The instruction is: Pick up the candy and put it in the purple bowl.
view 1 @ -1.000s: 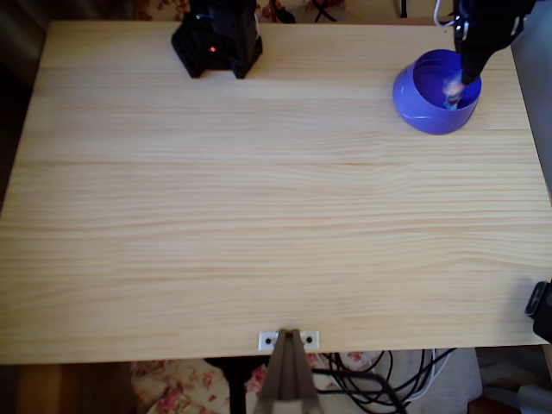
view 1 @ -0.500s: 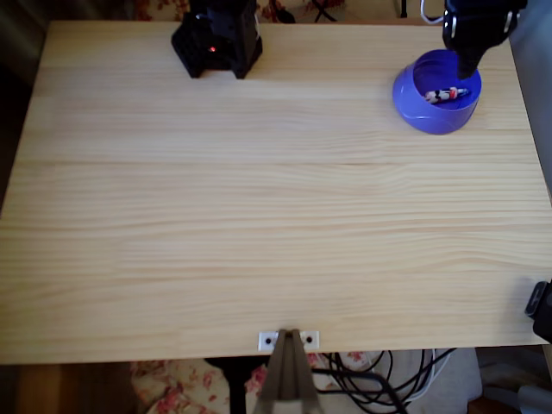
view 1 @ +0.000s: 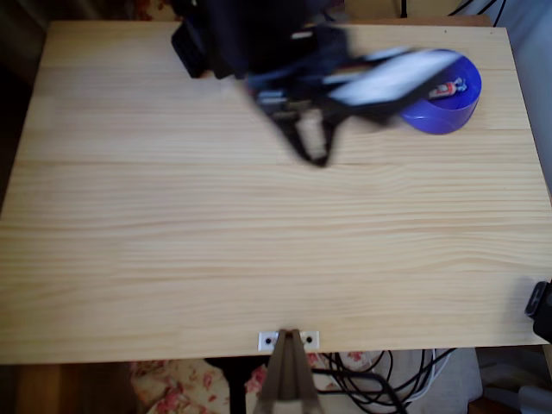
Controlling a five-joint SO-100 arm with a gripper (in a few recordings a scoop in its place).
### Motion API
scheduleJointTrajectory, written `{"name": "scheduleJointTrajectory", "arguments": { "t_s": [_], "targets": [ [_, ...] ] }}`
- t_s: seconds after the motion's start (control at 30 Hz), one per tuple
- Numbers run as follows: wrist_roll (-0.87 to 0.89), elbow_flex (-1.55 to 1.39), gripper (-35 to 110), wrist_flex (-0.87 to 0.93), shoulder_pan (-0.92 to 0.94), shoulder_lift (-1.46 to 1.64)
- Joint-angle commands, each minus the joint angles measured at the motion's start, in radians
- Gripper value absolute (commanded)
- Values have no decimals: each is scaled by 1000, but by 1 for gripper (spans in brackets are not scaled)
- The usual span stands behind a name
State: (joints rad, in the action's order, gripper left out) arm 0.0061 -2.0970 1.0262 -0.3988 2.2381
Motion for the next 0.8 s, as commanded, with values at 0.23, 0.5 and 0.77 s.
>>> {"name": "scheduleJointTrajectory", "arguments": {
  "t_s": [0.23, 0.5, 0.77],
  "targets": [
    [-186, -701, -1, -84, 454, 822],
    [-5, -808, -1, 184, 459, 1062],
    [-23, -885, -1, 150, 523, 1062]
  ]
}}
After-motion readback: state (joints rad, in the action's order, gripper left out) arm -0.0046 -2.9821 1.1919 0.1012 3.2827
